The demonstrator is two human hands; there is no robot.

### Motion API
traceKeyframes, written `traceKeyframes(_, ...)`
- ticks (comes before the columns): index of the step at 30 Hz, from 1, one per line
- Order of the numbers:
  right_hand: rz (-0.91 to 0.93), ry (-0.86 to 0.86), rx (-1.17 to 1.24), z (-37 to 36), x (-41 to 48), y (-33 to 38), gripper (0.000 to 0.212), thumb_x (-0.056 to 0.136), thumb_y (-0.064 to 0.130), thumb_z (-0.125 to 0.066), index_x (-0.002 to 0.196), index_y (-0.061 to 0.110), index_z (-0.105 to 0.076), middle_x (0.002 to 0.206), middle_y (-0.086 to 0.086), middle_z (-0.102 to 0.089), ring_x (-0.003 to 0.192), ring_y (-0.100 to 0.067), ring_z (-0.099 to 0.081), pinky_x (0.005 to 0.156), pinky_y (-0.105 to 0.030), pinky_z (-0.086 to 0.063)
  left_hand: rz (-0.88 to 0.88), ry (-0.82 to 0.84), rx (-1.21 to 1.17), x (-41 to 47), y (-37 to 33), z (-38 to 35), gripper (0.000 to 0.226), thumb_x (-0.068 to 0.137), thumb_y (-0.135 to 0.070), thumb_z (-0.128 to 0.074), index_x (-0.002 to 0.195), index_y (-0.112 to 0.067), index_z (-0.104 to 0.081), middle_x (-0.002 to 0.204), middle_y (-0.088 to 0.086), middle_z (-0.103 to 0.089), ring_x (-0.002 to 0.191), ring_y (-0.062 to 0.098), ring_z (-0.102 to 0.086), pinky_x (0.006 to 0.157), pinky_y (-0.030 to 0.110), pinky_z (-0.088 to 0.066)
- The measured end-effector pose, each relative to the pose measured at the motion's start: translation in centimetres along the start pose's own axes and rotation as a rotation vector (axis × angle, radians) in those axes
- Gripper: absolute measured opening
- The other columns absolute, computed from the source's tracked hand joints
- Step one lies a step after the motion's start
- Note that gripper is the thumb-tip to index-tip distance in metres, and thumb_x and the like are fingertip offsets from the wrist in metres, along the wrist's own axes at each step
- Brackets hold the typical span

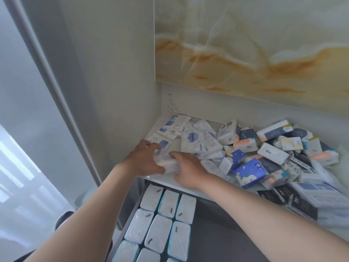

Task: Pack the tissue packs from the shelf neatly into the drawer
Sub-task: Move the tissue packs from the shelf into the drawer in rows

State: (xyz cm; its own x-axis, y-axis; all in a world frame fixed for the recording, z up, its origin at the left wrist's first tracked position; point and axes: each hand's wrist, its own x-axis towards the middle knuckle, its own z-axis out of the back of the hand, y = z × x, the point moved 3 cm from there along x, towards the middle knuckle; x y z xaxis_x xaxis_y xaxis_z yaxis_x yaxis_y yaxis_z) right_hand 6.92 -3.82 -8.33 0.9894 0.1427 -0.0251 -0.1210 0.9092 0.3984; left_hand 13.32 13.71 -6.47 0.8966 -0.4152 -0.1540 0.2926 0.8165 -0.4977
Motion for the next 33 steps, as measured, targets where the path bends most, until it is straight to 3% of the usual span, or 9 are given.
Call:
traceKeyframes(4, -0.062, -0.042, 0.285, 2.2, -3.0, -1.1, 0.076, 0.083, 0.016, -0.069, 0.149, 0.028, -0.035, 0.145, -0.003, -0.041, 0.133, -0.02, -0.043, 0.107, -0.028, -0.035, -0.01, 0.121, -0.112, -1.6, -2.9, -0.3, 0.082, 0.053, -0.056, -0.07, 0.129, -0.052, -0.041, 0.125, -0.009, -0.055, 0.107, 0.012, -0.054, 0.085, 0.026, -0.046)
traceKeyframes(7, -0.046, -0.119, 0.259, 4.1, -5.8, -2.5, 0.059, 0.08, 0.012, -0.073, 0.134, 0.027, -0.055, 0.132, 0.003, -0.047, 0.121, -0.016, -0.052, 0.1, -0.021, -0.036, -0.081, 0.203, -0.209, -3.3, -6.4, -1.4, 0.073, 0.062, -0.049, -0.074, 0.128, -0.045, -0.045, 0.119, -0.008, -0.058, 0.094, 0.01, -0.059, 0.074, 0.025, -0.05)
traceKeyframes(11, -0.046, -0.117, 0.26, 6.3, -10.5, -4.9, 0.041, 0.078, 0.01, -0.077, 0.113, 0.028, -0.067, 0.12, 0.008, -0.052, 0.112, -0.01, -0.054, 0.088, -0.014, -0.035, -0.126, 0.296, -0.303, -5.9, -10.6, -3.9, 0.083, 0.067, -0.051, -0.076, 0.138, -0.046, -0.035, 0.124, -0.004, -0.054, 0.102, 0.016, -0.059, 0.077, 0.027, -0.054)
traceKeyframes(14, 0.013, -0.088, 0.25, 8.0, -14.7, -6.3, 0.038, 0.08, -0.004, -0.067, 0.106, 0.024, -0.07, 0.131, 0.005, -0.052, 0.121, -0.008, -0.05, 0.093, -0.007, -0.03, -0.062, 0.477, -0.521, -7.9, -13.5, -6.1, 0.094, 0.066, -0.068, -0.066, 0.148, -0.038, -0.03, 0.135, -0.002, -0.053, 0.108, 0.016, -0.058, 0.086, 0.028, -0.049)
traceKeyframes(20, -0.019, -0.042, 0.203, 9.0, -21.0, -9.3, 0.052, 0.078, -0.008, -0.054, 0.108, 0.032, -0.069, 0.136, 0.015, -0.049, 0.13, -0.01, -0.045, 0.109, -0.033, -0.03, -0.093, 0.635, -0.623, -10.7, -17.7, -11.0, 0.075, 0.088, -0.035, -0.07, 0.148, -0.037, -0.026, 0.133, -0.007, -0.056, 0.109, 0.004, -0.059, 0.078, 0.019, -0.049)
traceKeyframes(24, -0.176, -0.112, 0.374, 9.2, -24.0, -10.9, 0.049, 0.084, 0.004, -0.063, 0.125, 0.03, -0.057, 0.12, 0.011, -0.06, 0.105, -0.007, -0.059, 0.089, -0.018, -0.047, -0.023, 0.674, -0.816, -11.4, -18.9, -13.7, 0.063, 0.084, -0.028, -0.076, 0.136, -0.039, -0.042, 0.123, -0.003, -0.066, 0.109, 0.014, -0.066, 0.083, 0.033, -0.057)
traceKeyframes(29, -0.495, 0.082, 0.579, 8.0, -25.9, -12.6, 0.029, 0.095, 0.004, -0.04, 0.097, 0.013, -0.067, 0.09, -0.007, -0.069, 0.072, -0.017, -0.068, 0.074, -0.05, -0.059, 0.02, 0.546, -0.792, -11.2, -20.0, -15.2, 0.053, 0.081, -0.017, -0.08, 0.123, -0.022, -0.047, 0.11, 0.006, -0.069, 0.093, 0.022, -0.072, 0.075, 0.04, -0.06)
traceKeyframes(31, -0.586, 0.211, 0.798, 8.1, -26.3, -12.8, 0.031, 0.093, 0.013, -0.038, 0.1, 0.007, -0.068, 0.095, -0.017, -0.07, 0.078, -0.027, -0.066, 0.074, -0.052, -0.058, 0.059, 0.508, -0.82, -11.1, -20.2, -15.7, 0.053, 0.08, -0.012, -0.08, 0.12, -0.016, -0.045, 0.106, 0.01, -0.071, 0.088, 0.026, -0.073, 0.071, 0.043, -0.06)
traceKeyframes(33, -0.581, 0.259, 0.81, 8.2, -26.6, -13.5, 0.028, 0.09, 0.023, -0.05, 0.113, 0.012, -0.063, 0.105, -0.008, -0.07, 0.086, -0.023, -0.067, 0.075, -0.05, -0.06, 0.088, 0.471, -0.852, -11.0, -20.6, -16.4, 0.054, 0.08, -0.009, -0.079, 0.12, -0.012, -0.043, 0.105, 0.014, -0.071, 0.088, 0.031, -0.073, 0.07, 0.046, -0.061)
